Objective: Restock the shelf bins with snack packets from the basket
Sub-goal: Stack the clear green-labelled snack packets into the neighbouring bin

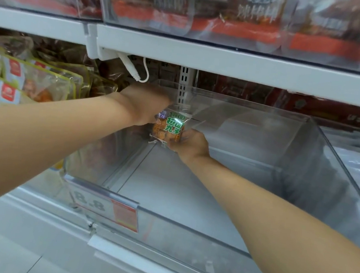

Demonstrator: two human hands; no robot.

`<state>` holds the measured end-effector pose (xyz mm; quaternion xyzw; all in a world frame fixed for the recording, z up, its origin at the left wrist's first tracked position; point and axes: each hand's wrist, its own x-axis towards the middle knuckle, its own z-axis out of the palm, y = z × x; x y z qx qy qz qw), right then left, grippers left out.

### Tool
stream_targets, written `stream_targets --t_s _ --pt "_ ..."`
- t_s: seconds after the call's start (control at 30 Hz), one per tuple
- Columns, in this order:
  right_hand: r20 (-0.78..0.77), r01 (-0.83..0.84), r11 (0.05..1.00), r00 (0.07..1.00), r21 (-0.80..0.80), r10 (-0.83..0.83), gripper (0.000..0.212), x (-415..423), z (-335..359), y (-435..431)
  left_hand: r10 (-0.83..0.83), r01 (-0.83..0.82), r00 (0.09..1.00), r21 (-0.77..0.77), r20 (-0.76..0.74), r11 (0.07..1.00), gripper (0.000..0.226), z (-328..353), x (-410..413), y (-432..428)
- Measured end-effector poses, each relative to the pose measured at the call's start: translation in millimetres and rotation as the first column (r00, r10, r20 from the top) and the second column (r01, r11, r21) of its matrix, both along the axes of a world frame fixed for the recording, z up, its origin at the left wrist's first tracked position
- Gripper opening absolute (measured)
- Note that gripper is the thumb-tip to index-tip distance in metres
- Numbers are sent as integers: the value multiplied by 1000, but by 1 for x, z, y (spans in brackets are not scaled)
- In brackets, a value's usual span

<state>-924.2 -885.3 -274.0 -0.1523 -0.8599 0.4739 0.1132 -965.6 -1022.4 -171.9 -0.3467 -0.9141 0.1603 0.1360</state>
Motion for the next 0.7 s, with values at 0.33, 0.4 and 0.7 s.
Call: stream_targets --t_s 0.33,0.4,0.7 --pt "39 17 1000 999 5 -17 24 7 7 -2 -18 8 995 -95 -103 995 44 -5 2 0" --pt "59 11 1000 998 11 -12 26 11 11 0 -25 11 991 -103 -130 995 43 -6 2 1" --pt "132 -36 993 991 113 21 37 71 54 5 96 -94 994 39 -56 995 55 -17 51 3"
